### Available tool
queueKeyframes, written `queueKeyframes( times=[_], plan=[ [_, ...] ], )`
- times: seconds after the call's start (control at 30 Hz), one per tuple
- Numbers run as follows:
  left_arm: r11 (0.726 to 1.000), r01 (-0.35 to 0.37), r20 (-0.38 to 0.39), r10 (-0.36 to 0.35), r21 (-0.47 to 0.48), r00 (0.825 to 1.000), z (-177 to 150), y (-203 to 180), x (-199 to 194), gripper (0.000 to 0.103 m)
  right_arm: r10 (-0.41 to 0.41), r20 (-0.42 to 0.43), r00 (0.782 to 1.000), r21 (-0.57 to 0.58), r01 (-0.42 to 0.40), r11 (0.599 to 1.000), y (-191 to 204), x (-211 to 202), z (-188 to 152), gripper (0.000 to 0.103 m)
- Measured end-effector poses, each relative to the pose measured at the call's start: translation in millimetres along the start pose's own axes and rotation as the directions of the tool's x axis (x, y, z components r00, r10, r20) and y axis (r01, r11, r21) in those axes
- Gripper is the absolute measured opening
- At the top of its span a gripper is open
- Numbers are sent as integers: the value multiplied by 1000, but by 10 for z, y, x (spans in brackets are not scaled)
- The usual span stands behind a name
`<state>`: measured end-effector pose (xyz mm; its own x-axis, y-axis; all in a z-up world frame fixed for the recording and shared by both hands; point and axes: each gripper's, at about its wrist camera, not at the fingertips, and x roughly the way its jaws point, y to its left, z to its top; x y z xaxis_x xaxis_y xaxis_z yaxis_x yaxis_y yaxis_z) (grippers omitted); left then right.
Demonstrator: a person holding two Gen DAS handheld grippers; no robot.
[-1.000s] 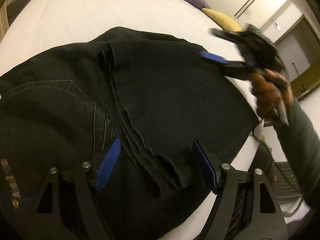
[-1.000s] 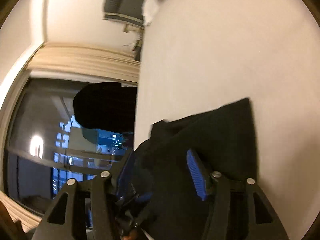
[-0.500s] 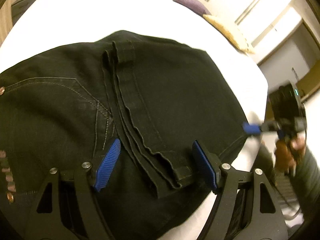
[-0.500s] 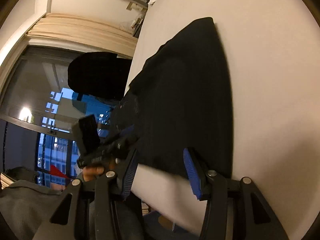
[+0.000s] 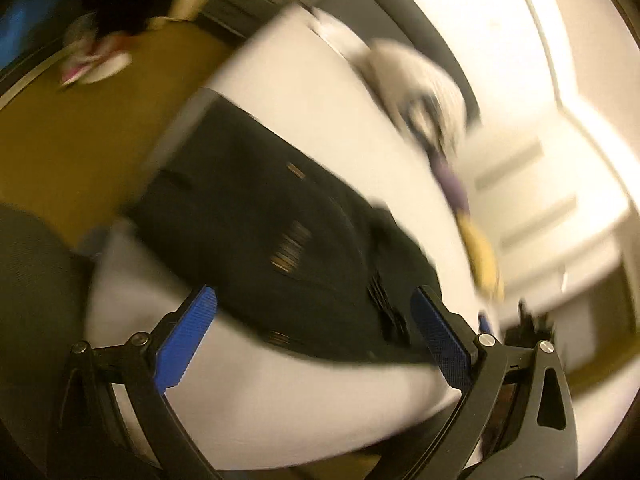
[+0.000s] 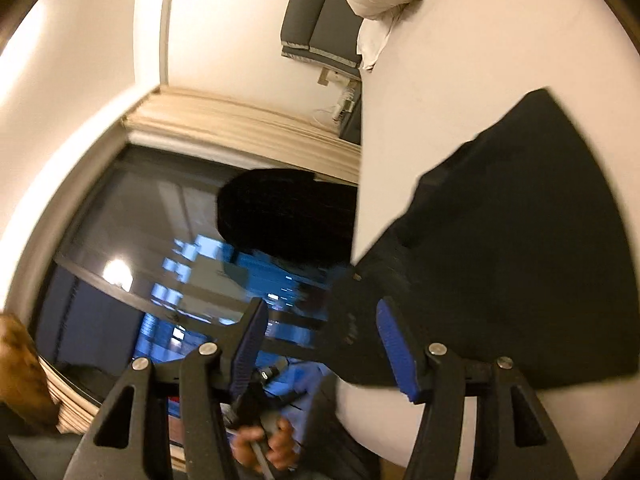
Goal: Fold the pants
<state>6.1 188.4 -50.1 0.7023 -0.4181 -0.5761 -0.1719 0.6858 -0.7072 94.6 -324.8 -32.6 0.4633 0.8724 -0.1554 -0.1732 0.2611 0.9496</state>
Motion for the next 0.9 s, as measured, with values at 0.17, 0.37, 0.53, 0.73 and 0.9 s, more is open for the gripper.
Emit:
queueKeyframes(
  times=[0.17,0.37,0.53,0.73,0.9],
  plan=[
    [963,18,43,-6,-270,999,158,659,-81,99,17,-47,999,3,-16,1000,60,343,5,61],
    [943,67,3,-70,-327,998,171,869,261,99,2,-57,998,15,-1,1000,43,339,-17,61],
    [926,115,46,-106,-360,993,286,999,456,97,13,-33,999,28,-12,1000,-30,201,61,61],
    [899,153,63,-139,-410,988,393,1140,614,65,6,-43,999,34,-4,999,-132,268,133,61],
    [867,195,44,-197,-458,979,415,1246,706,31,-51,-45,998,48,53,997,-242,338,231,61]
  ],
)
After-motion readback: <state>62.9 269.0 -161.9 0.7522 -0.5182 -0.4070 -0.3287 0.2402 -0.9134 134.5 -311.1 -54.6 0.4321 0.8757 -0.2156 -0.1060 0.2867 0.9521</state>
